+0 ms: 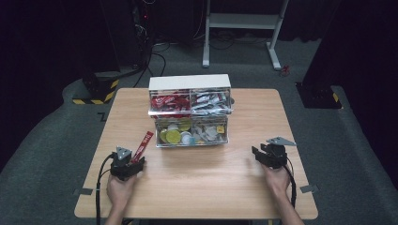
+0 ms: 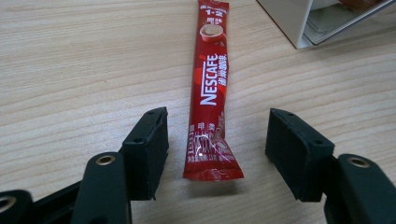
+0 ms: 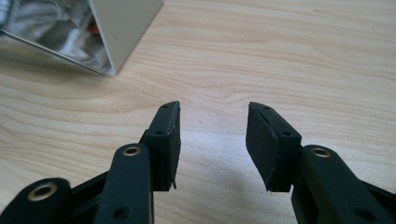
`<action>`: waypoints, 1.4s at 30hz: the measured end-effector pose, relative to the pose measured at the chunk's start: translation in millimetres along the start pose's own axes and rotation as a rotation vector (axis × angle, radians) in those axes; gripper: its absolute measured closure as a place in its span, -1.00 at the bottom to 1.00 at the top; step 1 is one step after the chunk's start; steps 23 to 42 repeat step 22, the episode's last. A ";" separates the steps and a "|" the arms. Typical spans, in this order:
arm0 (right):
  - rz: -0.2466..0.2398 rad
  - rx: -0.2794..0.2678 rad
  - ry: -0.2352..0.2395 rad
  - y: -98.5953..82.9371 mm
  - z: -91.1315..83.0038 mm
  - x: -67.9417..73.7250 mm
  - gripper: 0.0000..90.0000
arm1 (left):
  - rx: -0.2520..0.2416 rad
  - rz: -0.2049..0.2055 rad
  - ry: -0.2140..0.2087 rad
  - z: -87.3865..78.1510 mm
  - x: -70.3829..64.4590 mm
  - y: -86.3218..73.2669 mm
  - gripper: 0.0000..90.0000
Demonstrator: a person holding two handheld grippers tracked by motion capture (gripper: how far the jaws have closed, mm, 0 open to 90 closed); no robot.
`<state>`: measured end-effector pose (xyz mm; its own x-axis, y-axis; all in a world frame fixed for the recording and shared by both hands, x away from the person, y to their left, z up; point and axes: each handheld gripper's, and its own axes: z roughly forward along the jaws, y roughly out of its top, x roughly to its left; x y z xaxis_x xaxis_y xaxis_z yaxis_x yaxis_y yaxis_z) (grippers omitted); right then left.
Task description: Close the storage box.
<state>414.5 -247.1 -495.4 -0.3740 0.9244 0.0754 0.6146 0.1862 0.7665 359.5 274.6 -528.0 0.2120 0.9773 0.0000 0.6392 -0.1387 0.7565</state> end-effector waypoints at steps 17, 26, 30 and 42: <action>-0.040 0.045 -0.099 -19.2 19.2 1.0 0.01 | -0.002 -0.001 -0.001 0.0 -0.3 -0.2 -0.13; -0.042 0.048 -0.095 -19.1 19.3 1.4 -0.03 | -0.002 -0.001 -0.001 0.1 -0.3 -0.2 -0.13; -0.042 0.048 -0.095 -19.1 19.3 1.4 -0.03 | -0.002 -0.001 -0.001 0.1 -0.3 -0.2 -0.13; -0.042 0.048 -0.095 -19.1 19.3 1.4 -0.03 | -0.002 -0.001 -0.001 0.1 -0.3 -0.2 -0.13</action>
